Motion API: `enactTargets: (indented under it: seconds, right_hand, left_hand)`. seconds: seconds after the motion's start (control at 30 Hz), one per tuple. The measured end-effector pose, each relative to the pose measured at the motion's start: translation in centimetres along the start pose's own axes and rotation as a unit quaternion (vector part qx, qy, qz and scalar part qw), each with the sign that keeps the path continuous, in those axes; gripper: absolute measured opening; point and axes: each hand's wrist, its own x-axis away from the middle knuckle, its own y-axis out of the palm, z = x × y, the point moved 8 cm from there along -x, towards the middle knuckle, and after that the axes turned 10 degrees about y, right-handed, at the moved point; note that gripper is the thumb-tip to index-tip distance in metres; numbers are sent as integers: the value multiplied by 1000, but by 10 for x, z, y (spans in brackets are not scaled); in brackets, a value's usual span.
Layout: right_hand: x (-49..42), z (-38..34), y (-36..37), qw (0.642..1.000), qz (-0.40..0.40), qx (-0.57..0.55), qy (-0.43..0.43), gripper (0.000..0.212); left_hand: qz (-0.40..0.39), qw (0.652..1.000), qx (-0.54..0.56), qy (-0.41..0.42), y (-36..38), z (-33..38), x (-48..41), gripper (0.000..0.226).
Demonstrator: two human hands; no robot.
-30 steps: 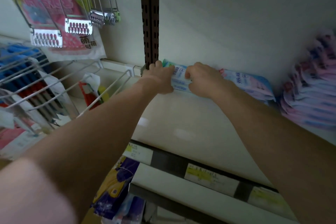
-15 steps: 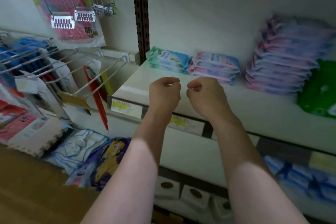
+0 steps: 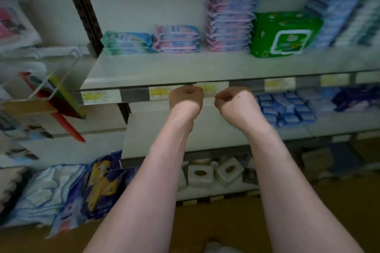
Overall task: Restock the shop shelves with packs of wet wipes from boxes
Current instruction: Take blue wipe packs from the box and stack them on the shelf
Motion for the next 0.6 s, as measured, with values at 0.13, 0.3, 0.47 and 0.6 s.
enactTargets:
  seconds: [0.13, 0.3, 0.47, 0.6]
  right_hand:
    - [52, 46, -5, 996, 26, -20, 81, 16]
    - [119, 107, -11, 985, 64, -8, 162, 9]
    - [188, 174, -41, 968, 93, -21, 233, 14]
    - [239, 230, -71, 945, 141, -32, 294, 14]
  left_hand:
    - [-61, 998, -10, -7, 9, -22, 34, 14]
    - [-191, 980, -30, -41, 38, -64, 99, 18]
    - [-310, 949, -50, -38, 79, -78, 179, 20]
    - [-389, 918, -78, -10, 112, -75, 252, 19]
